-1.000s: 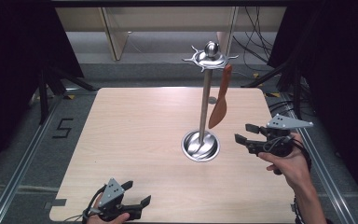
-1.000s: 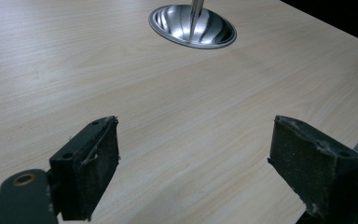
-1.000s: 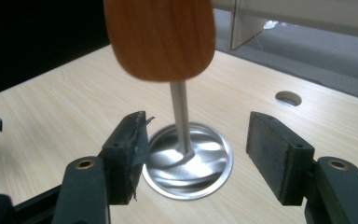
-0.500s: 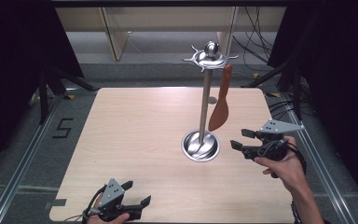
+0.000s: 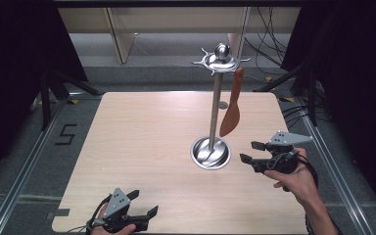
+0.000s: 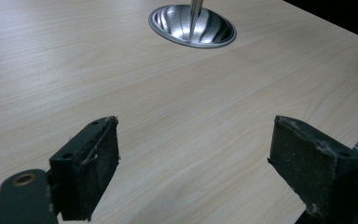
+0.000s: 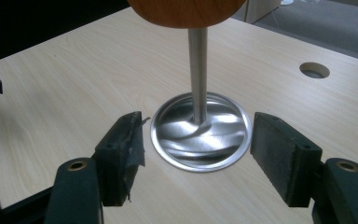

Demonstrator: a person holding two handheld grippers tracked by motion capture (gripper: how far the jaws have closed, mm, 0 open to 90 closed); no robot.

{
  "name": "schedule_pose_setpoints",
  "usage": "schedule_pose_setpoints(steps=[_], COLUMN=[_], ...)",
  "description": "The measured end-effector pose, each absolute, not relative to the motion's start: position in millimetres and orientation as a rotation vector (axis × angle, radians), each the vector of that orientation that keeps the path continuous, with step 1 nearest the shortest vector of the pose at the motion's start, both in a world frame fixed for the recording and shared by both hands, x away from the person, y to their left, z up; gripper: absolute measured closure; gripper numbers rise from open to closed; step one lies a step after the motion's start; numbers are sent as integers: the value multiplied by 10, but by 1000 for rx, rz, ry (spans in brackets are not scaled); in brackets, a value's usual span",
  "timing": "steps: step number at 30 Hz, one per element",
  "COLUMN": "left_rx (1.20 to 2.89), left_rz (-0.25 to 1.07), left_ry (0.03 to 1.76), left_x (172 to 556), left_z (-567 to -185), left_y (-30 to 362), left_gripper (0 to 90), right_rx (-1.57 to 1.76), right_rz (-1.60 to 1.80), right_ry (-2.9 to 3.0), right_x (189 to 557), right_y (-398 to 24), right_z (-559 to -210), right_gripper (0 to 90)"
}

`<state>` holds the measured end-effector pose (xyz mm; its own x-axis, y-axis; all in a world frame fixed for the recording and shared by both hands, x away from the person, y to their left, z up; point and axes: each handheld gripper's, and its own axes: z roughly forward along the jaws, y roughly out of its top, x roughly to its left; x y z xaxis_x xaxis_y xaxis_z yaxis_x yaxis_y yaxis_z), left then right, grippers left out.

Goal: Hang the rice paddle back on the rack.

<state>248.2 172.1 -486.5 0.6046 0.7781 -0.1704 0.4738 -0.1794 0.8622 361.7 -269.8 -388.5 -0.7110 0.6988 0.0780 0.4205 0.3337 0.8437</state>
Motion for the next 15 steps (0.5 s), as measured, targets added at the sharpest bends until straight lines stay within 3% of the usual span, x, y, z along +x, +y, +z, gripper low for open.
schedule_pose_setpoints(steps=[15], left_rx=[1818], left_rz=[376], left_ry=[1020], left_x=[2478], left_z=[-4872], left_y=[1705], left_gripper=[150], right_rx=[991], right_rz=[1336], right_ry=[2308], right_x=[3587], right_y=[-2753], right_z=[-4020], right_gripper=[350])
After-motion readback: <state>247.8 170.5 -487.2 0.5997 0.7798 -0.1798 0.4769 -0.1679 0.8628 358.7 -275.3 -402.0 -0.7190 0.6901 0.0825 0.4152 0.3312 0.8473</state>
